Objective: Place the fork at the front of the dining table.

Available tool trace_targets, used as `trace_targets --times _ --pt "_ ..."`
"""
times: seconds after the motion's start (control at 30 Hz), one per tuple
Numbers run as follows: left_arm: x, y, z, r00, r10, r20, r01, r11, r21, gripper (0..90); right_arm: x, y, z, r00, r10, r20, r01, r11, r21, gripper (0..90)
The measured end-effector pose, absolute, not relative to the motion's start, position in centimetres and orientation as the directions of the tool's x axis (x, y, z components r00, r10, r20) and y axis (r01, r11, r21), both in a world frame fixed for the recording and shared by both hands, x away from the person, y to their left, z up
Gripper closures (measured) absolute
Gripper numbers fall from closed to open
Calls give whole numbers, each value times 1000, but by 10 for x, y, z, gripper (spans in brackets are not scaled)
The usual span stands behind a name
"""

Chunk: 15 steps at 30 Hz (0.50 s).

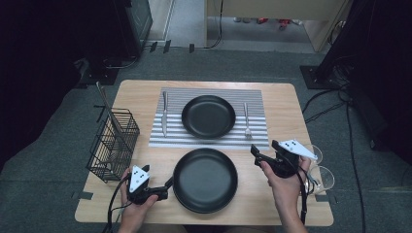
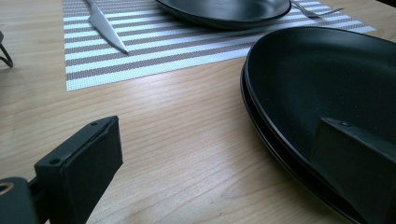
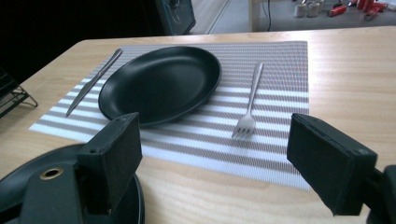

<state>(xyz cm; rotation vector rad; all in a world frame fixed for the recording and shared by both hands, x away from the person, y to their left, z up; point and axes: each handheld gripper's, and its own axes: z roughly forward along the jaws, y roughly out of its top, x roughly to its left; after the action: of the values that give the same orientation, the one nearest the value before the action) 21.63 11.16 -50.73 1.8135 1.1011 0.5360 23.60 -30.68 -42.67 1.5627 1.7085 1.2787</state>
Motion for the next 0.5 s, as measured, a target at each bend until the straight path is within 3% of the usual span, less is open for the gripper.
trace_targets --times 0.5 --pt "216 111 -507 500 861 -89 461 -178 869 22 198 -332 -441 -207 952 226 489 -99 867 210"
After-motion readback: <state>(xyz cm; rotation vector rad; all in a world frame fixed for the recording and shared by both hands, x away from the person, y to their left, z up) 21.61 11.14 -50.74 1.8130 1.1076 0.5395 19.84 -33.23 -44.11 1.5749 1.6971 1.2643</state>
